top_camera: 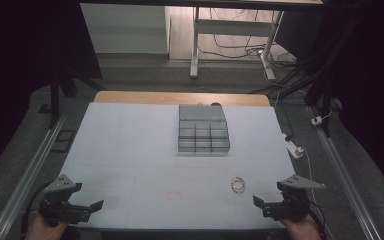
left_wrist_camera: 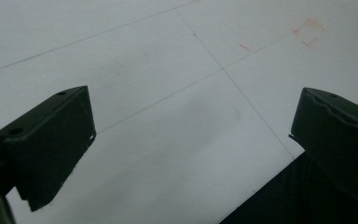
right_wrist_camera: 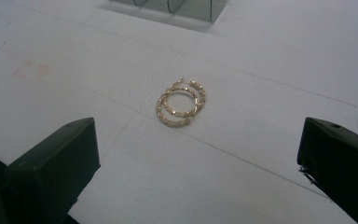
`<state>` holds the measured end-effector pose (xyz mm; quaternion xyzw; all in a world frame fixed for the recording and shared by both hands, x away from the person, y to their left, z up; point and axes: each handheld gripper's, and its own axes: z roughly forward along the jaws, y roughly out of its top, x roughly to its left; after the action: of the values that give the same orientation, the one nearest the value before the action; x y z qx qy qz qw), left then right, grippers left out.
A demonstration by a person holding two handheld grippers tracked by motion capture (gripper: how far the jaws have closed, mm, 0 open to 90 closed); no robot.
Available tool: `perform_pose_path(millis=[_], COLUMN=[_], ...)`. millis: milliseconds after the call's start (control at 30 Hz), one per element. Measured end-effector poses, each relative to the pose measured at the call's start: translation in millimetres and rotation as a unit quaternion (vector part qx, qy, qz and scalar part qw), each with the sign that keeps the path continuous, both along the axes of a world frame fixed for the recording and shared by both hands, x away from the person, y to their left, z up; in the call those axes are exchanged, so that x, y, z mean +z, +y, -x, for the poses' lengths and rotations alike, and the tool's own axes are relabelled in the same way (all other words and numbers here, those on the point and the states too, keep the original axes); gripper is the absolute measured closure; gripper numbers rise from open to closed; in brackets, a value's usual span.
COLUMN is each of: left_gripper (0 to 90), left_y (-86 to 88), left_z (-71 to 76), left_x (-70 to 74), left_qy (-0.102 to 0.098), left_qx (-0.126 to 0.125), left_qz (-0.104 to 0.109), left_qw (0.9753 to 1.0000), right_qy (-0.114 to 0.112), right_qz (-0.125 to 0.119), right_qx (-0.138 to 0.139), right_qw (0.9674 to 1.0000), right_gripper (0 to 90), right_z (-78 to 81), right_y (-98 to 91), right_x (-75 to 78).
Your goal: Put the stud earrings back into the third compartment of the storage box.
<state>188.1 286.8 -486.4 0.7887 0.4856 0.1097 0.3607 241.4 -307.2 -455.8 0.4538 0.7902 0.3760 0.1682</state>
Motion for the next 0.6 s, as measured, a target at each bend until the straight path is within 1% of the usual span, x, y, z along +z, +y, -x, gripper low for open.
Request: perform_pose_path(millis=[167, 267, 433, 600], left_gripper=[0.0, 0.0, 0.0, 0.0], left_y=[0.1, 1.7, 0.8, 1.6], left_z=[0.3, 0.1, 0.3, 0.6], left_x=[-0.1, -0.1, 0.1, 0.2], left_qy=[0.001, 0.004, 0.004, 0.004], left_qx=[-0.005, -0.008, -0.01, -0.012], left_qz=[0.001, 0.01, 0.008, 0.011], left_qw=[1.0, 0.9999, 0.9999, 0.9999], right_qy=[0.002, 0.004, 0.013, 0.019], right_qz=[0.013, 0.018, 0.013, 0.014], right_qx=[0.013, 0.015, 0.018, 0.021], right_qw=[0.9998, 0.9997, 0.9997, 0.9995], right_gripper=[0.0, 0.0, 0.0, 0.0], right_z=[-0.2, -0.2, -1.7, -2.8], right_y=[3.9, 4.8, 4.0, 4.3], right_x=[-0.5, -0.8, -1.4, -1.9])
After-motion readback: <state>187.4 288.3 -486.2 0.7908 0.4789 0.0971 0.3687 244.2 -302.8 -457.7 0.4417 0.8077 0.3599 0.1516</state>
